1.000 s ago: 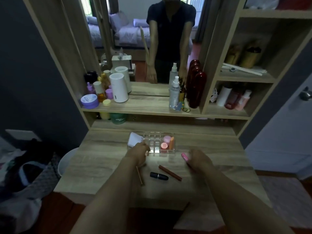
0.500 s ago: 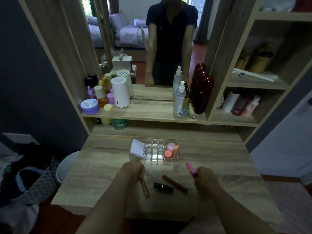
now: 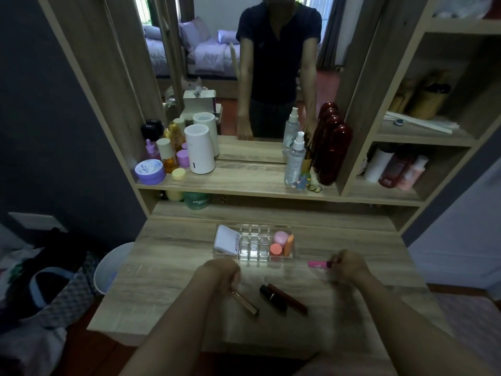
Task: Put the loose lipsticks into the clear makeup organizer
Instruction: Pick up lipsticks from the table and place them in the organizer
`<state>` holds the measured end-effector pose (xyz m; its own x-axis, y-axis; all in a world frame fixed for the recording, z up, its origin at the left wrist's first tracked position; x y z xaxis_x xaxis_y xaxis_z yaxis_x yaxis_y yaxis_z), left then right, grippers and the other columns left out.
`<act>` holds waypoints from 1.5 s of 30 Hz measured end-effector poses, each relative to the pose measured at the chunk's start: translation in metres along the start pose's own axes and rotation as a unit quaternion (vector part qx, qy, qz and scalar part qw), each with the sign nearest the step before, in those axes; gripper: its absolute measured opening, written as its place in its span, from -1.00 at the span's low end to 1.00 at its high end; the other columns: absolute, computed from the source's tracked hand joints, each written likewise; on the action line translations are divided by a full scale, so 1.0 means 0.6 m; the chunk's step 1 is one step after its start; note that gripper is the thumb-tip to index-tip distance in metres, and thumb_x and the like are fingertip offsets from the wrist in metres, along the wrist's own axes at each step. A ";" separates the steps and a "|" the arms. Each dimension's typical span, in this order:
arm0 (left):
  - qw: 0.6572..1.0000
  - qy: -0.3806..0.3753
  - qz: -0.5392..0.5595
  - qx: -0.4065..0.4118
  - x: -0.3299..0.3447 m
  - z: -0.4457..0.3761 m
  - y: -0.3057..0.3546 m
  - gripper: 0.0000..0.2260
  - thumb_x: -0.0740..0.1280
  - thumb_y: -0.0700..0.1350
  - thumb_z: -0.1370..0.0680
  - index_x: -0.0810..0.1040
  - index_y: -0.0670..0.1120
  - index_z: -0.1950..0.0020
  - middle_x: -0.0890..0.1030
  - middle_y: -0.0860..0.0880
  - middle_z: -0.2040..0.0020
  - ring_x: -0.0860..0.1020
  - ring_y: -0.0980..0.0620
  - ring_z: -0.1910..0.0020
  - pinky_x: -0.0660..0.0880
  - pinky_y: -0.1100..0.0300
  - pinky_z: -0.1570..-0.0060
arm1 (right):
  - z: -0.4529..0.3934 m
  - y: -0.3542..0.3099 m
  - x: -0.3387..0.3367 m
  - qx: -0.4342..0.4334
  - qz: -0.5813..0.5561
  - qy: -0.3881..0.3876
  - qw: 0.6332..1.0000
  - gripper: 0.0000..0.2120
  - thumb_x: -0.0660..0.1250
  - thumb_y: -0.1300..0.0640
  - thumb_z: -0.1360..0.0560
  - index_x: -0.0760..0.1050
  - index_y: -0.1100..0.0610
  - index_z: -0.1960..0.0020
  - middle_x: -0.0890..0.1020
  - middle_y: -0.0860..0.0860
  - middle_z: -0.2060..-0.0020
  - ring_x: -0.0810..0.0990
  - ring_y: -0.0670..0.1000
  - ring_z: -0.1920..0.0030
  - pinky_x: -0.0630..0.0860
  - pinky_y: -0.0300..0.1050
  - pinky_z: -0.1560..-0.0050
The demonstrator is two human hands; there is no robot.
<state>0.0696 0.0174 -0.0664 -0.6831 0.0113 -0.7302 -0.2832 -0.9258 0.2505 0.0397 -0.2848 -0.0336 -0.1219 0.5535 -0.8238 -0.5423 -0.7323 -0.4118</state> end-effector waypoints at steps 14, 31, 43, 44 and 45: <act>0.994 0.075 0.059 0.058 -0.054 0.008 -0.006 -0.81 0.34 -0.28 -0.42 0.65 -0.17 0.00 0.68 -0.16 -0.08 0.61 -0.12 -0.08 0.55 0.16 0.02 | 0.012 -0.143 -0.085 -0.145 -0.044 0.144 0.978 -0.89 0.36 0.15 -0.46 0.61 0.16 0.06 0.69 0.19 0.09 0.64 0.21 0.01 0.49 -0.06 0.09; 0.880 0.377 0.283 0.059 -0.240 0.001 -0.021 -0.84 0.41 -0.33 -0.43 0.61 -0.14 0.03 0.63 -0.02 0.22 0.55 0.18 0.36 0.50 0.45 0.36 | 0.005 -0.331 0.007 -0.237 0.009 0.090 0.967 -0.81 0.38 0.14 -0.45 0.54 0.09 -0.06 0.67 0.12 0.00 0.59 0.17 -0.06 0.47 -0.06 0.04; 0.915 0.328 0.228 0.065 -0.217 -0.054 -0.030 -0.81 0.39 -0.26 -0.46 0.57 -0.08 -0.04 0.67 -0.09 0.07 0.64 0.00 0.10 0.63 0.01 0.01 | -0.024 -0.352 0.060 -0.256 0.098 0.040 0.961 -0.83 0.29 0.13 -0.51 0.50 0.05 -0.10 0.66 0.13 0.01 0.62 0.18 -0.03 0.58 0.06 -0.02; 0.916 0.327 0.223 0.070 -0.215 -0.056 -0.028 -0.81 0.38 -0.26 -0.45 0.57 -0.08 -0.04 0.67 -0.08 0.08 0.64 0.00 0.10 0.63 0.00 0.02 | -0.023 -0.352 0.064 -0.259 0.099 0.036 0.960 -0.84 0.29 0.14 -0.51 0.51 0.06 -0.09 0.66 0.12 0.02 0.62 0.17 -0.02 0.58 0.06 -0.01; 0.916 0.327 0.220 0.076 -0.213 -0.058 -0.027 -0.80 0.38 -0.27 -0.45 0.58 -0.07 -0.04 0.67 -0.08 0.08 0.63 0.00 0.10 0.64 0.00 0.03 | -0.022 -0.352 0.067 -0.262 0.101 0.032 0.959 -0.84 0.29 0.14 -0.51 0.51 0.07 -0.08 0.66 0.11 0.03 0.62 0.15 -0.01 0.57 0.04 -0.01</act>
<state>0.1850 0.0178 0.0007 -0.2181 -0.6252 -0.7493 -0.2007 -0.7227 0.6614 0.1606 -0.1130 0.0148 -0.1192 0.3666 -0.9227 -0.0194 -0.9300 -0.3670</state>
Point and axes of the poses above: each hand's wrist, its own z-axis away from the middle knuckle, its own x-axis out of the palm, y = z × x, the point moved 6 cm from there along -z, towards the middle knuckle
